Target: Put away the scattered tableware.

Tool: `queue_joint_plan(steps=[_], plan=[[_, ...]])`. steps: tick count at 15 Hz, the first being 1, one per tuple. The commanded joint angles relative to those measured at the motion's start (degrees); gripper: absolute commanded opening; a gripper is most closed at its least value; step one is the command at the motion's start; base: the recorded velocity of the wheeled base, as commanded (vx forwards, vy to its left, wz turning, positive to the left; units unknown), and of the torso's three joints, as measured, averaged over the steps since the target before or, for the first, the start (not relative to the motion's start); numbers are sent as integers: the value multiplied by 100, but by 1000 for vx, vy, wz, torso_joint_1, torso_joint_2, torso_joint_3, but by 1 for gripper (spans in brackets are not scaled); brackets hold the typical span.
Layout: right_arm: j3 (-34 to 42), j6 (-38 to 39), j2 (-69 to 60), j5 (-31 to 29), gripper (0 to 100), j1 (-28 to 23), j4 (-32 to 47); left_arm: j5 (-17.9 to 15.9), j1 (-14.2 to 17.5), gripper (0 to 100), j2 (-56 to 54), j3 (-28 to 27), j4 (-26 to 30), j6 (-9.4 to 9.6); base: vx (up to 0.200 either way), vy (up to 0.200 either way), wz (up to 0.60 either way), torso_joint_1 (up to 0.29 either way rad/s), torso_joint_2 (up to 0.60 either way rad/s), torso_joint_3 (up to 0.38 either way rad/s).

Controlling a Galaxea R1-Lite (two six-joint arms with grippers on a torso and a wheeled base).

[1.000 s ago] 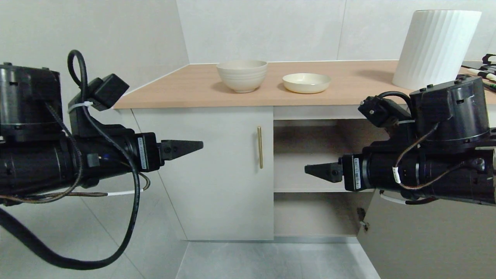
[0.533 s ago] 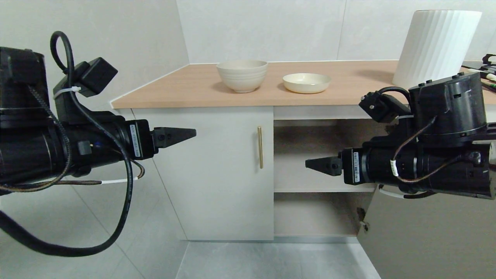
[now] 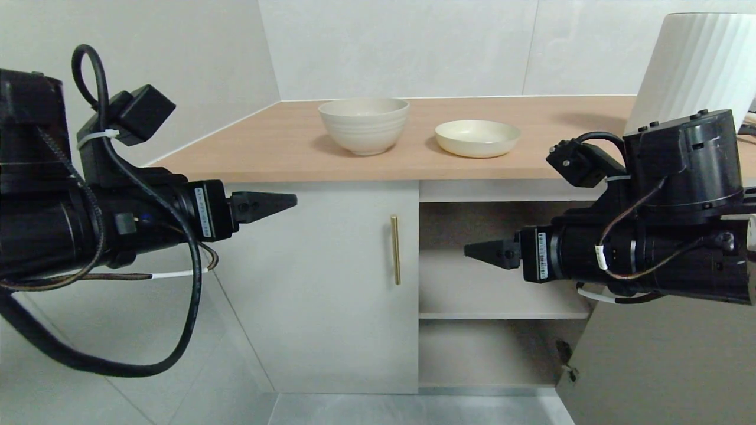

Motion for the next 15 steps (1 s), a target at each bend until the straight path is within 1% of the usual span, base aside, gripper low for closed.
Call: queue_joint_plan(steps=[1, 3, 7, 12, 15], plan=[[17, 3, -41, 9, 100, -9, -12, -8, -3, 100, 12, 2, -4, -4, 200, 0, 0, 2, 2, -2], [70, 21, -76, 27, 100, -9, -30, -8, -11, 100, -6, 11, -4, -4, 200, 0, 0, 5, -2, 0], [193, -58, -129, 18, 100, -96, -83, -105, -11, 100, -76, 11, -13, -22, 0, 0, 0, 0, 0, 0], [202, -76, -235, 27, 100, -105, -135, -114, -11, 100, -94, 11, -13, -39, 0, 0, 0, 0, 0, 0], [211, -76, -270, 27, 100, -105, -135, -123, -11, 100, -68, 11, -13, -39, 0, 0, 0, 12, -183, -243]])
